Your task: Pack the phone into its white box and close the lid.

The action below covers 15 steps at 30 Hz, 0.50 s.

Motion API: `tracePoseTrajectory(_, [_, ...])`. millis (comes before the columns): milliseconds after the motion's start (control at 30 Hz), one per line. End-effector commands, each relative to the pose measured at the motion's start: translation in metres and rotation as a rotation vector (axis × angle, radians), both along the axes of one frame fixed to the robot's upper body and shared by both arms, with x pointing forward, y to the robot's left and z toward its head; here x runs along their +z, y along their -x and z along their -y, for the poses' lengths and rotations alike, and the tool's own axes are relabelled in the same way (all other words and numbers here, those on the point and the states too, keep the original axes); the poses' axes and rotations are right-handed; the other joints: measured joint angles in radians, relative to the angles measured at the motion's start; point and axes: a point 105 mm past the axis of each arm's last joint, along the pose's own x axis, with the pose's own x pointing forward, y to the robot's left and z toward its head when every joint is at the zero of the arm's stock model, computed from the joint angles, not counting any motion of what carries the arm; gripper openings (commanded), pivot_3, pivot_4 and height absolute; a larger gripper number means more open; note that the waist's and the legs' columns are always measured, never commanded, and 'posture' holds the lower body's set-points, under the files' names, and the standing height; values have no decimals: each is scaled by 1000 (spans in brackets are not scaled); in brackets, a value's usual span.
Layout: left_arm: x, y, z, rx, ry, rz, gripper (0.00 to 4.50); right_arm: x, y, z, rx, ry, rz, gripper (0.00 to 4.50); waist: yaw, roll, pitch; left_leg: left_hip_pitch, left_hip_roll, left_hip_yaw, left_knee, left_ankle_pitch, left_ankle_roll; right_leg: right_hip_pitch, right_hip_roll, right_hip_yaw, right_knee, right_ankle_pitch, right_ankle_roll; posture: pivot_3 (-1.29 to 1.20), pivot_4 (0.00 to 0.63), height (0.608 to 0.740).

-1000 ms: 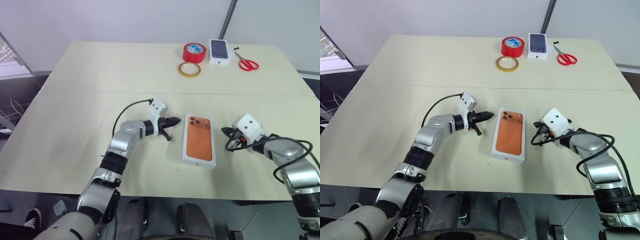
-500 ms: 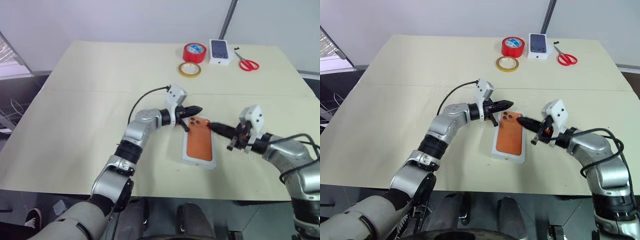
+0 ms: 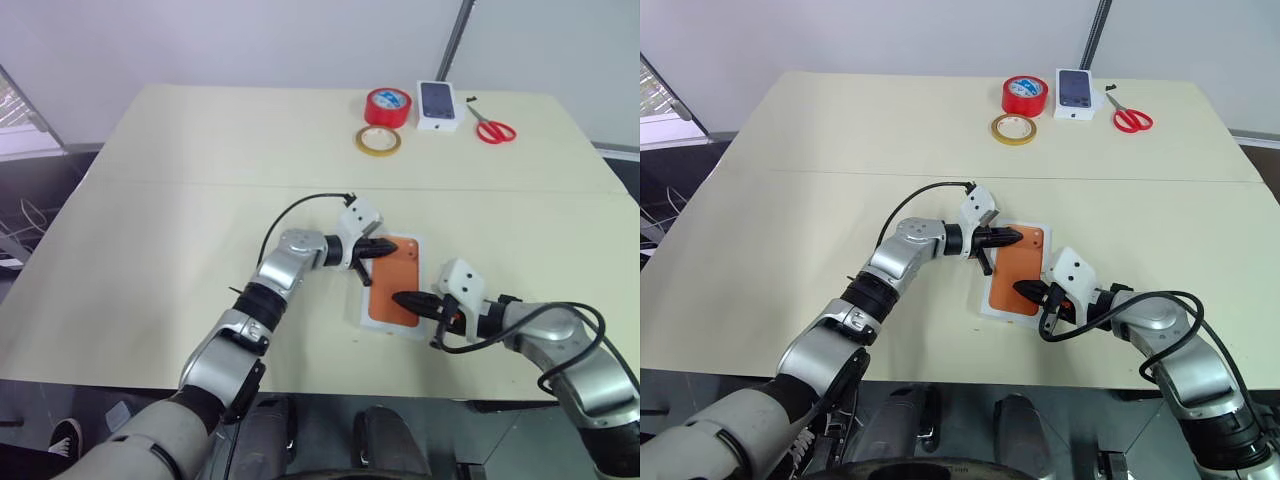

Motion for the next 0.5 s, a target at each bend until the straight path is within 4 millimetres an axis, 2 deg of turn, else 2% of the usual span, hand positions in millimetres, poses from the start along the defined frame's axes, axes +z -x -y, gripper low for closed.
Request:
tracePoseTrajectory(33, [-18, 0, -11, 42, -35, -53, 0, -2, -12, 12, -66, 52, 47, 38, 0, 0, 0, 0, 0, 0, 0, 0, 0, 0, 0, 0, 0, 0, 0, 0, 150, 728])
tracePoseTrajectory(133, [-11, -2, -11, 54, -2, -31, 0, 2, -21, 15, -93, 59, 76, 38, 0, 0, 0, 0, 0, 0, 0, 0, 0, 0, 0, 0, 0, 0, 0, 0, 150, 728])
tracePoseTrajectory(233, [5, -1, -15, 44, 79, -41, 0, 17, -28, 16, -132, -82, 51, 38, 0, 0, 0, 0, 0, 0, 0, 0, 0, 1, 0, 0, 0, 0, 0, 0, 150, 728])
tracePoseTrajectory(267, [15, -1, -21, 40, 133, -57, 259, 25, -30, 18, -142, -144, 42, 273, 0, 0, 0, 0, 0, 0, 0, 0, 0, 0, 0, 0, 0, 0, 0, 0, 150, 728])
tracePoseTrajectory(333, [34, -1, -36, 41, 197, -39, 865, 37, -31, 21, -138, -198, 57, 914, -3, 1, 1, -1, 0, 0, 0, 0, 0, -1, 0, 0, 1, 0, 0, 0, 150, 728])
tracePoseTrajectory(433, [54, 1, -59, 42, 228, 19, 2316, 51, -32, 24, -125, -236, 94, 2392, -3, 1, 1, -4, 1, 0, 0, 0, -1, -5, 0, 0, 2, 0, 0, 0, 150, 728])
tracePoseTrajectory(467, [57, 0, -74, 74, 210, 54, 2897, 54, -31, 28, -119, -233, 99, 3008, -2, 1, 1, -4, 1, 0, 0, 0, -1, -5, 0, 0, 2, 0, 0, 0, 150, 728])
tracePoseTrajectory(500, [60, -3, -88, 113, 189, 89, 3267, 56, -31, 32, -116, -225, 104, 3394, -1, 1, 1, -4, 1, 0, 0, 0, -1, -5, 0, 0, 2, 0, 0, 0, 150, 728])
